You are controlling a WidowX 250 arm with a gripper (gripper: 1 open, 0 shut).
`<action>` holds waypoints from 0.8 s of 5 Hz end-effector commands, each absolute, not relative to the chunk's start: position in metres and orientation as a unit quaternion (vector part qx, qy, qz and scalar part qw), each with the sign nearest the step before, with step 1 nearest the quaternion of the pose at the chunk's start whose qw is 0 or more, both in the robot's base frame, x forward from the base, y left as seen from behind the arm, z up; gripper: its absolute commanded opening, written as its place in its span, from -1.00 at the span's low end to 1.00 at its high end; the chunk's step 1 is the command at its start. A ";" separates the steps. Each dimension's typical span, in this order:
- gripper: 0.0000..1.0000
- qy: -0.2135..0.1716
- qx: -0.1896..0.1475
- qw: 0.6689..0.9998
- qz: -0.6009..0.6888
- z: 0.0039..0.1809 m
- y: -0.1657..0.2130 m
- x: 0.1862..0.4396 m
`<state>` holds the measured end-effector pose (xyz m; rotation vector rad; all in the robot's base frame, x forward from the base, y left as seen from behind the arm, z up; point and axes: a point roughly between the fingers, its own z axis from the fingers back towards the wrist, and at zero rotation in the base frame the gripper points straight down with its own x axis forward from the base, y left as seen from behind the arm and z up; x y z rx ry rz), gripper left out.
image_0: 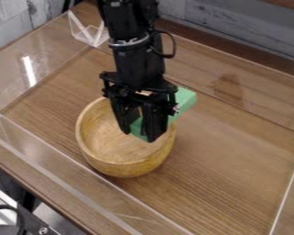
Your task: Put the green block in the brown bowl
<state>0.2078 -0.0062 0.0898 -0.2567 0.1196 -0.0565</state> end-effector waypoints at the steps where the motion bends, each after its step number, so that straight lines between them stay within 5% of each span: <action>1: -1.00 0.038 -0.128 0.991 -0.031 0.098 -0.002 0.217; 4: -1.00 0.039 -0.135 0.989 -0.034 0.097 0.000 0.220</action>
